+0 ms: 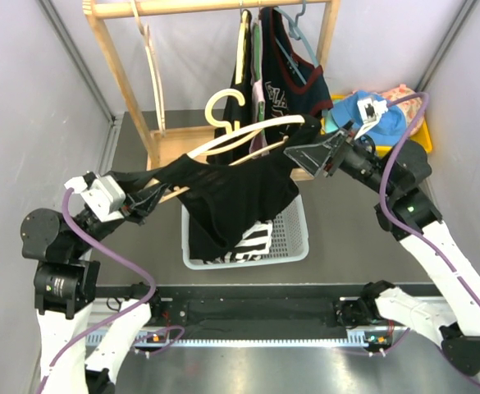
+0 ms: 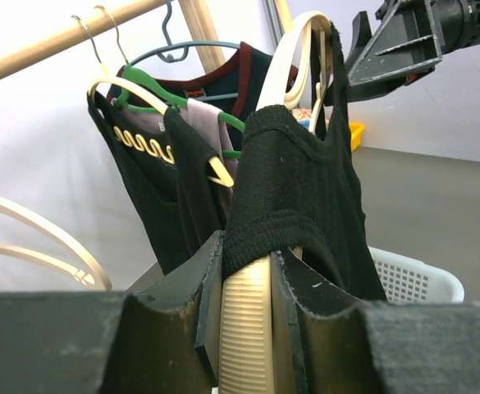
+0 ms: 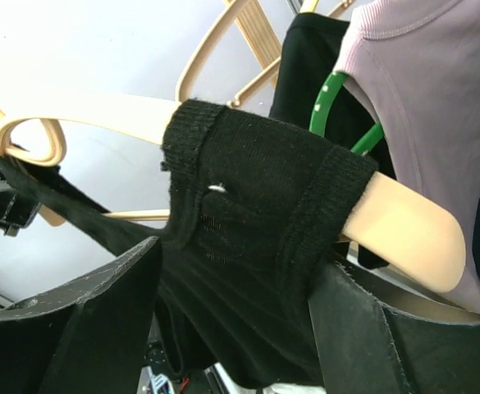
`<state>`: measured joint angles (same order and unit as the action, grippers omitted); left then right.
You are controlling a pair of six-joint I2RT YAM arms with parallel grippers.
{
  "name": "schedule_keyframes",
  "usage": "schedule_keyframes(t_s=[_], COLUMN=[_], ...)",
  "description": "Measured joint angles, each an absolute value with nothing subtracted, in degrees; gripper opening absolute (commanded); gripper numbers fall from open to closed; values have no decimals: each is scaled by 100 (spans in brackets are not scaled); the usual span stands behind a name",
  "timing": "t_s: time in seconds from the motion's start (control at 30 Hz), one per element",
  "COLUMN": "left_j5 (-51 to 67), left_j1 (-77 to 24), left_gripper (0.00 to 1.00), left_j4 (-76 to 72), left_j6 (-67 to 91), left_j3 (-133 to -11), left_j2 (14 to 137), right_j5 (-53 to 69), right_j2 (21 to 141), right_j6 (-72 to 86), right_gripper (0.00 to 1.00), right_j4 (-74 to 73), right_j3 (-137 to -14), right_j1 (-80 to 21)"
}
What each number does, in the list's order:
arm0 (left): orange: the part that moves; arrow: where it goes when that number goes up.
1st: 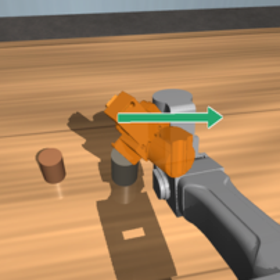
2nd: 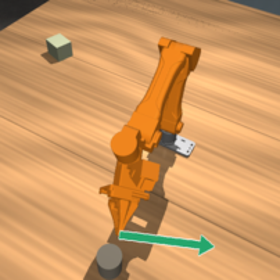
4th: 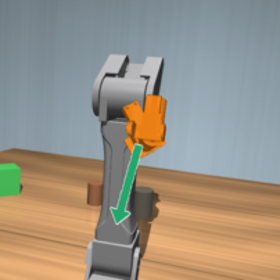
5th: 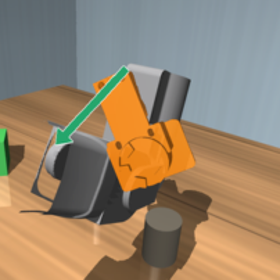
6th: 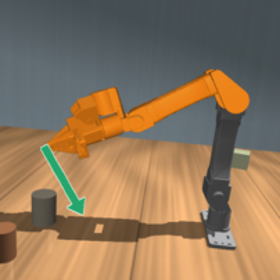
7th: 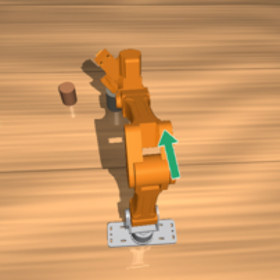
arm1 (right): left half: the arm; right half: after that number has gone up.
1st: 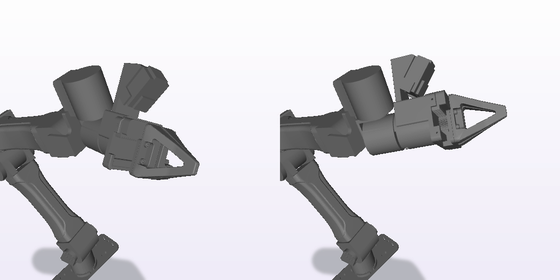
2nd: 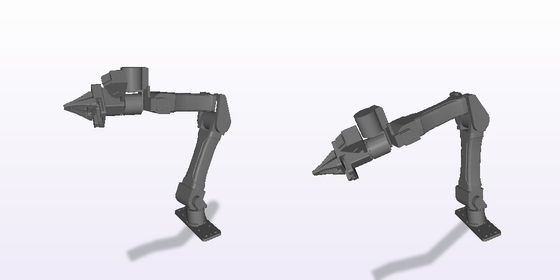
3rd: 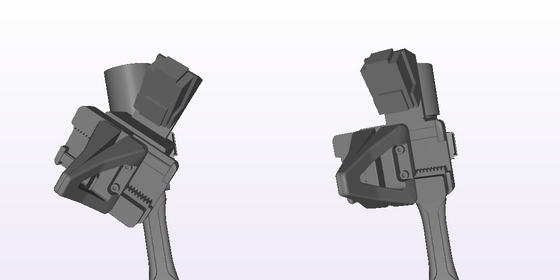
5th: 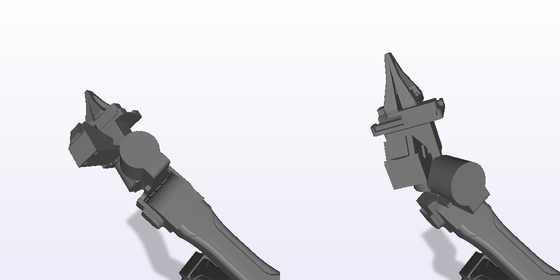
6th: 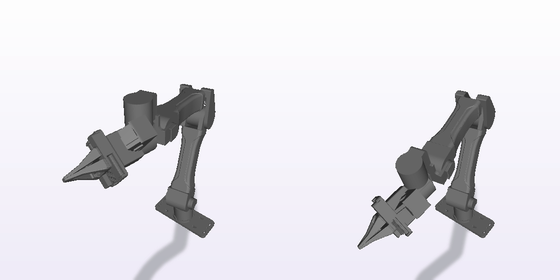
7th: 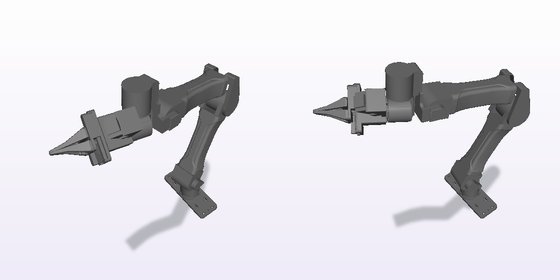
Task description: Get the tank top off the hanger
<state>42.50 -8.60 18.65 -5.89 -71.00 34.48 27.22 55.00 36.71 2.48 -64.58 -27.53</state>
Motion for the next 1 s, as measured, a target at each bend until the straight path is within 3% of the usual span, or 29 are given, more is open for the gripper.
schedule_keyframes(t_s=[0.17, 0.43, 0.53, 0.63, 0.73, 0.83, 1.0], left_j5=[4263, 4263, 4263, 4263, 4263, 4263, 4263], left_j1=[-860, -860, -860, -860, -860, -860, -860], left_gripper=[0, 0, 0, 0, 0, 0, 0], left_j4=[1863, 1863, 1861, 1852, 1844, 1844, 1844], left_j6=[-589, -589, -587, -587, -587, -587, -589], left_j3=[-7091, -7091, -7091, -7091, -7091, -7091, -7089], left_j2=[3450, 3450, 3450, 3450, 3450, 3450, 3450], right_j5=[2681, 2665, 2665, 2665, 2659, 2657, 2545], right_j2=[5247, 5231, 5231, 5221, 5214, 5214, 5135], right_j6=[3603, 3597, 3594, 3577, 3542, 3535, 3402], right_gripper=[62, 60, 54, 34, 22, 14, 9], right_j4=[47, -137, -217, -239, -281, -322, -666], right_j3=[-6287, -6263, -6263, -6213, -6134, -6114, -6132], right_j1=[-2757, -2759, -2759, -2759, -2762, -2762, -2762])
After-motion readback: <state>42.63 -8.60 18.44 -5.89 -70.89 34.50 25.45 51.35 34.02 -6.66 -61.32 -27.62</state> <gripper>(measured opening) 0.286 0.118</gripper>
